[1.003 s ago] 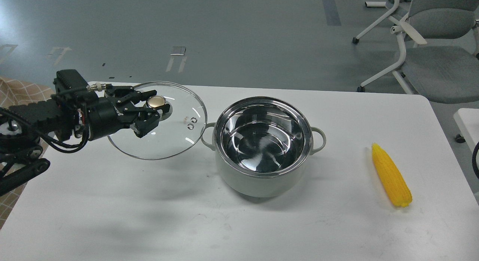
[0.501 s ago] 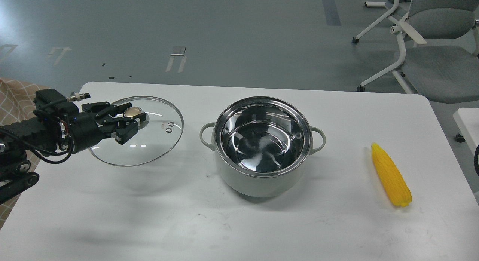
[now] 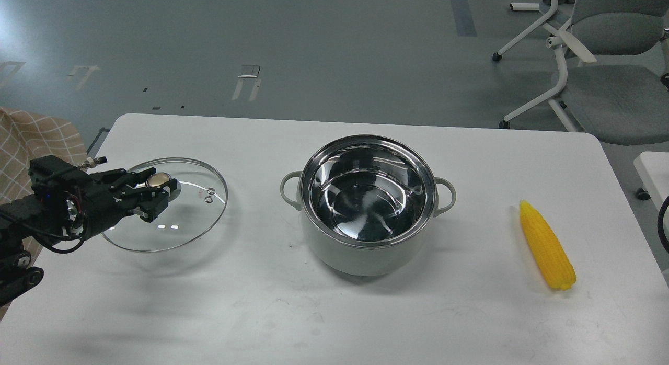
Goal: Open pot and put corn in
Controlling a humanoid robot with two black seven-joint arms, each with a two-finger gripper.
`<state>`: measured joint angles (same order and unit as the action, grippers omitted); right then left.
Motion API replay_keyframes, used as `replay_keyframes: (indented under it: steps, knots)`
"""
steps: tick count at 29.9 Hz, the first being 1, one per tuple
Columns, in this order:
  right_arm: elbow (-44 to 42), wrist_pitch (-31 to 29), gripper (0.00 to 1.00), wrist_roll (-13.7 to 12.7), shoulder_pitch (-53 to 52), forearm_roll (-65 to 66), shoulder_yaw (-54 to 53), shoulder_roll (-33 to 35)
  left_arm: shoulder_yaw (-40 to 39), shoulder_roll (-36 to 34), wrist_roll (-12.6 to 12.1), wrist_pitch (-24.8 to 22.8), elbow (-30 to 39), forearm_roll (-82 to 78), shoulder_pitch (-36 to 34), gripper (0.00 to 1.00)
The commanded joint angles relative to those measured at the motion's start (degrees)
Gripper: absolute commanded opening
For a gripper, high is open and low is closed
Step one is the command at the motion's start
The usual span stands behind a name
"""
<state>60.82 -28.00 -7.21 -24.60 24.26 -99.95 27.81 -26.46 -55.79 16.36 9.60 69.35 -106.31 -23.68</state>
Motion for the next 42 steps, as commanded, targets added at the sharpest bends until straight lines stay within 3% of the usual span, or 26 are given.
replay_keyframes:
  steps: [1, 6, 8, 10, 11, 20, 26, 33, 42]
  knots:
    - [0.00, 0.00, 1.00, 0.00, -0.01, 0.00, 0.02, 0.14, 0.00, 1.65, -0.01, 0.16, -0.97, 0.05, 0.30, 0.40]
    - [0.00, 0.00, 1.00, 0.00, 0.08, 0.00, -0.07, 0.67, 0.00, 5.08, -0.01, 0.33, -3.96, 0.05, 0.30, 0.40]
    - [0.00, 0.00, 1.00, 0.00, 0.26, 0.00, -0.07, 0.75, 0.00, 6.05, -0.01, 0.60, -4.66, 0.05, 0.30, 0.45]
    - [0.00, 0.00, 1.00, 0.00, 0.43, 0.00, -0.07, 0.93, 0.00, 6.40, -0.01, 0.60, -4.93, 0.05, 0.30, 0.67]
    - [0.00, 0.00, 1.00, 0.00, 0.52, 0.00, -0.07, 0.93, 0.00, 6.40, -0.01, 0.60, -5.01, 0.05, 0.30, 0.70]
    - [0.26, 0.00, 1.00, 0.00, 0.61, 0.00, 0.02, 0.84, 0.00, 6.31, 0.07, 0.95, -5.01, 0.14, 0.38, 0.71]
    - [1.67, 0.00, 1.00, 0.00, 1.49, 0.00, -0.07, 1.02, -2.28, 5.61, 0.25, 2.79, -4.23, 6.19, -1.19, 0.81]
    - [5.44, 0.00, 1.00, 0.00, 5.00, 3.67, 0.46, 8.03, -5.18, 6.13, 7.27, 2.71, -3.78, 24.96, -15.41, 0.84]
    - [13.62, 0.00, 1.00, 0.09, 9.31, 24.15, 0.46, 18.94, -5.44, 17.64, 7.11, 2.35, -6.33, 49.08, -28.61, 0.90]
